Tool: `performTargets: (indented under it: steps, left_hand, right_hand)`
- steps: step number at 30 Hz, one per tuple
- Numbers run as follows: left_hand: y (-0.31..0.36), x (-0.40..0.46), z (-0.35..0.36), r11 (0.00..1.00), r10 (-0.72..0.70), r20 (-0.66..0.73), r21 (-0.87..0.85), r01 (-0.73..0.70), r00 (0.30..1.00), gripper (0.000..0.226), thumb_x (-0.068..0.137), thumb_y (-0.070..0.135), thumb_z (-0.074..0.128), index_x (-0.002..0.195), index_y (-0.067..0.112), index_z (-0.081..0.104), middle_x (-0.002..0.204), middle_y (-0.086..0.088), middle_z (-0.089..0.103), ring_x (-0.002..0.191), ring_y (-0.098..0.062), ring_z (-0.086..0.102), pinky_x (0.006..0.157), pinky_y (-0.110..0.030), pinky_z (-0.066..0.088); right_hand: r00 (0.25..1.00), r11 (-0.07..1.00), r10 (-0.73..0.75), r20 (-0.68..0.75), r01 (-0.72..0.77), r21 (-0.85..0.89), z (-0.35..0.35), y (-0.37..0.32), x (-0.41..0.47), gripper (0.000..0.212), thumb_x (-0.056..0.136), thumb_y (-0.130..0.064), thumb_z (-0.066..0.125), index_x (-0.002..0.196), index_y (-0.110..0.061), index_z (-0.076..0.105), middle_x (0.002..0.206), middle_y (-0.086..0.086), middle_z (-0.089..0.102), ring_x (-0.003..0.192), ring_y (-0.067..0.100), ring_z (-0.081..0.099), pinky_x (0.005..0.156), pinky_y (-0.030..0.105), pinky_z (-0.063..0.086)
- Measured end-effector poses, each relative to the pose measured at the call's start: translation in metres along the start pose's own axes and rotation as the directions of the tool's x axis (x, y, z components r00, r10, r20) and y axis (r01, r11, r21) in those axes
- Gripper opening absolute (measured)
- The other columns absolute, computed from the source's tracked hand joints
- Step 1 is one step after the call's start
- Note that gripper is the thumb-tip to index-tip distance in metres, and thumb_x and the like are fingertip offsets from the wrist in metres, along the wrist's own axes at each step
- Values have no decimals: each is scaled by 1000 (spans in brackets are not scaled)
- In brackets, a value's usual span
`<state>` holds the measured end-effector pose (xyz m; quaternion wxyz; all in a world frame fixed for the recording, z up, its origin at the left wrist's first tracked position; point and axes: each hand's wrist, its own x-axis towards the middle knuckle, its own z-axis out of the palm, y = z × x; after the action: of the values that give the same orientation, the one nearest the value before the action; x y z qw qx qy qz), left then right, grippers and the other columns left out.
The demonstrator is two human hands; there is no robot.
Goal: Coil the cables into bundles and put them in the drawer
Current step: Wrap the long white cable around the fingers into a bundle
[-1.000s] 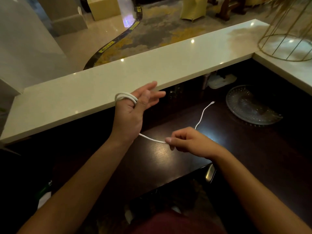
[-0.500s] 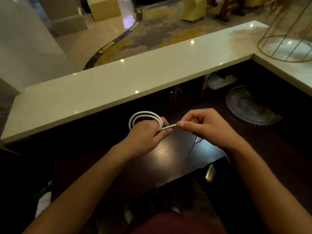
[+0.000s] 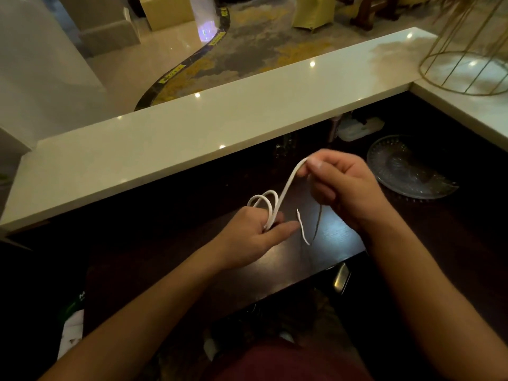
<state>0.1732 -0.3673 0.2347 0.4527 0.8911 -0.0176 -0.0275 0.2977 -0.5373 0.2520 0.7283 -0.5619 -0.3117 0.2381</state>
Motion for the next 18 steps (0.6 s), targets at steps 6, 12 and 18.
performTargets:
  steps: [6,12,18]
  left_hand:
    - [10,-1,4,988,-57,101,-141,71,993,44,105,30,52,65,14,55,45,-14,48,42,-20,48,53,-39,47]
    - [-7,6,11,997,-44,98,-63,50,994,38,108,29,46,83,8,65,52,-15,61,50,-22,60,68,-35,54]
    - [9,2,7,993,75,113,-103,-64,991,29,105,21,51,90,6,70,55,-11,64,55,-15,62,70,-16,48]
  right_hand:
    - [994,982,-38,-105,56,178,-4,0,7,27,101,-27,55,82,-17,72,44,-8,37,40,9,27,45,27,17]
    - [991,979,-133,-19,134,151,-1,-15,4,24,94,-38,66,83,-19,74,45,-8,39,39,8,27,45,23,21]
    - [990,978,-62,-128,85,190,-8,-14,15,29,104,-17,42,101,-12,71,48,-3,38,40,12,22,43,21,24]
